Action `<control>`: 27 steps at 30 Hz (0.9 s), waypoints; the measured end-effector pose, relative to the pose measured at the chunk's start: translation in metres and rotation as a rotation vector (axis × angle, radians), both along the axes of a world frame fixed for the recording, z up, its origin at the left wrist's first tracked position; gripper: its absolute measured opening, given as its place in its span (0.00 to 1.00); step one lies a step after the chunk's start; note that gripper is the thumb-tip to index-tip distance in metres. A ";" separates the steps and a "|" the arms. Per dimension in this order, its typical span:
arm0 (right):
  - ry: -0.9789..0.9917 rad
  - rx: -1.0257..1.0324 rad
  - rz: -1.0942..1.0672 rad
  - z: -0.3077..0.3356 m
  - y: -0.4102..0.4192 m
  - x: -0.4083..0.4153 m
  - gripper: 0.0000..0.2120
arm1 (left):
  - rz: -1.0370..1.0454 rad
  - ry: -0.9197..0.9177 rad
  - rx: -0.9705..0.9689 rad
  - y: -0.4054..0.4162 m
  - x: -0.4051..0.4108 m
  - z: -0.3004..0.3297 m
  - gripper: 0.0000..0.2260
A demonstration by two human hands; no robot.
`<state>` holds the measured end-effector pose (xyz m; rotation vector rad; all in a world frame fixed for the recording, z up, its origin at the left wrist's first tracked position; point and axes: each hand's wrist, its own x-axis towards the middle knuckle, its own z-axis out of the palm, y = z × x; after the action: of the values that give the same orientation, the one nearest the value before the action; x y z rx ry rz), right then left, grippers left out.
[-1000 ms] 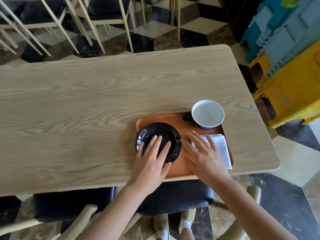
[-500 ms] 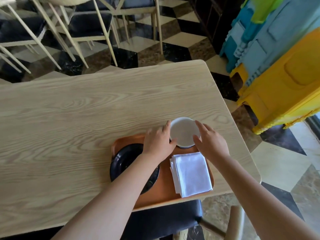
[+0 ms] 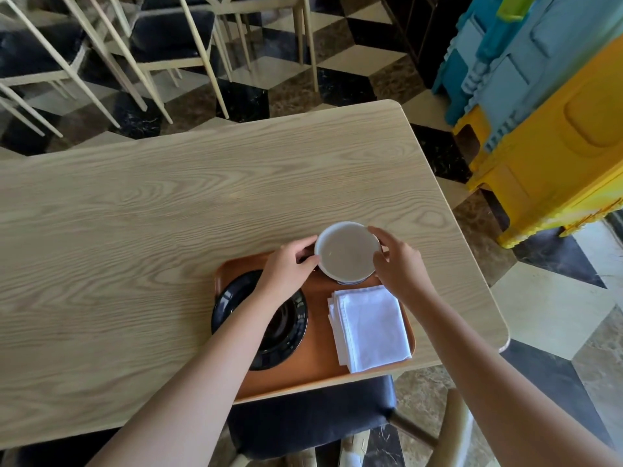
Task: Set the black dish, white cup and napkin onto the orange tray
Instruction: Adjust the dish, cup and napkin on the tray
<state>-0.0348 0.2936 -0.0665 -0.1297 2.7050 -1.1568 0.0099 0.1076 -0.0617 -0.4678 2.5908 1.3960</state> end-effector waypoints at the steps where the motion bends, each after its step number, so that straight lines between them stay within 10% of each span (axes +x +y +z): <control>1: 0.003 0.001 0.005 -0.001 -0.001 0.001 0.24 | 0.006 -0.002 0.004 -0.003 0.002 0.000 0.18; 14: 0.001 0.007 0.067 0.004 -0.008 0.010 0.23 | 0.043 0.013 -0.048 -0.006 0.018 0.002 0.17; 18: 0.120 0.034 0.090 0.017 0.014 0.028 0.19 | 0.126 0.339 -0.258 0.007 0.047 0.007 0.12; 22: 0.458 0.283 0.309 0.005 0.052 0.070 0.16 | -0.171 0.502 -0.402 0.046 0.088 -0.003 0.13; 27: 0.303 0.645 0.579 -0.017 0.072 0.097 0.28 | -0.489 0.316 -0.651 0.094 0.110 -0.033 0.24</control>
<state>0.0618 0.3655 -0.0836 -0.9623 2.8262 -0.0962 0.1200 0.2020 -0.0943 0.3438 3.0806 0.4861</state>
